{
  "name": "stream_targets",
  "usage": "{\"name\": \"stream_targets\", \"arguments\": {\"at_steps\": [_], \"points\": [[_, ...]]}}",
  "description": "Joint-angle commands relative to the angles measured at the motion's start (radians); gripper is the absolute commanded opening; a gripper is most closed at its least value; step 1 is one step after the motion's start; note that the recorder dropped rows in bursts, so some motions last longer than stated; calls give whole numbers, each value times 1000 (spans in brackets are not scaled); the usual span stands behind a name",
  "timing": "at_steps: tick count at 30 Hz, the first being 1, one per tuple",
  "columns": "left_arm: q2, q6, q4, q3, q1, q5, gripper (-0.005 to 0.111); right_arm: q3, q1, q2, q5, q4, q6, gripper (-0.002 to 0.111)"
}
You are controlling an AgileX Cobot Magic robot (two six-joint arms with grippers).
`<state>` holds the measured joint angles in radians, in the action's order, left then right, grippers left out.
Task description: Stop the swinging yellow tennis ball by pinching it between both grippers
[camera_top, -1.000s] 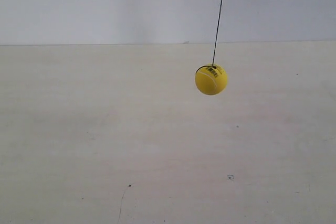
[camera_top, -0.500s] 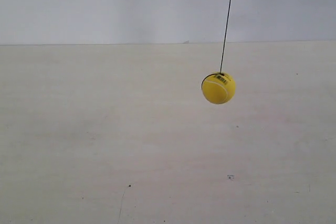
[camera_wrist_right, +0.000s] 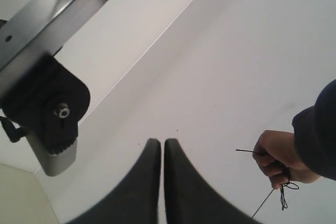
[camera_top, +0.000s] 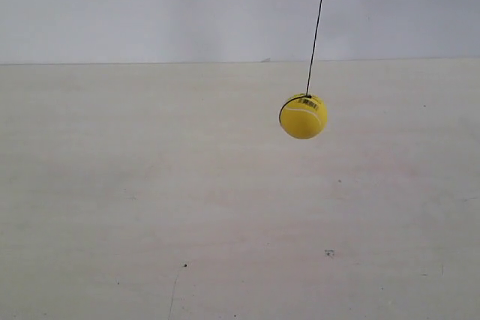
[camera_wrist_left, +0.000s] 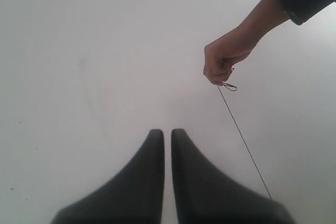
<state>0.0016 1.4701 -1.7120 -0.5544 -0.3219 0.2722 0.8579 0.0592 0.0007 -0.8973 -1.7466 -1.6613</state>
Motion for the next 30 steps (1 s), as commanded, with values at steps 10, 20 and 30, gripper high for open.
{"name": "stream_targets", "arguments": {"at_steps": [10,20,30], "points": [[-2,9,-4,5,2,-3,5,-294,-10,70,522,270,82,0],[-2,9,-4,5,2,-3,5,-631,-10,10,558,1240,1093,0],[-2,9,-4,5,2,-3,5,-772,-10,-1,924,1945,1957,0]]}}
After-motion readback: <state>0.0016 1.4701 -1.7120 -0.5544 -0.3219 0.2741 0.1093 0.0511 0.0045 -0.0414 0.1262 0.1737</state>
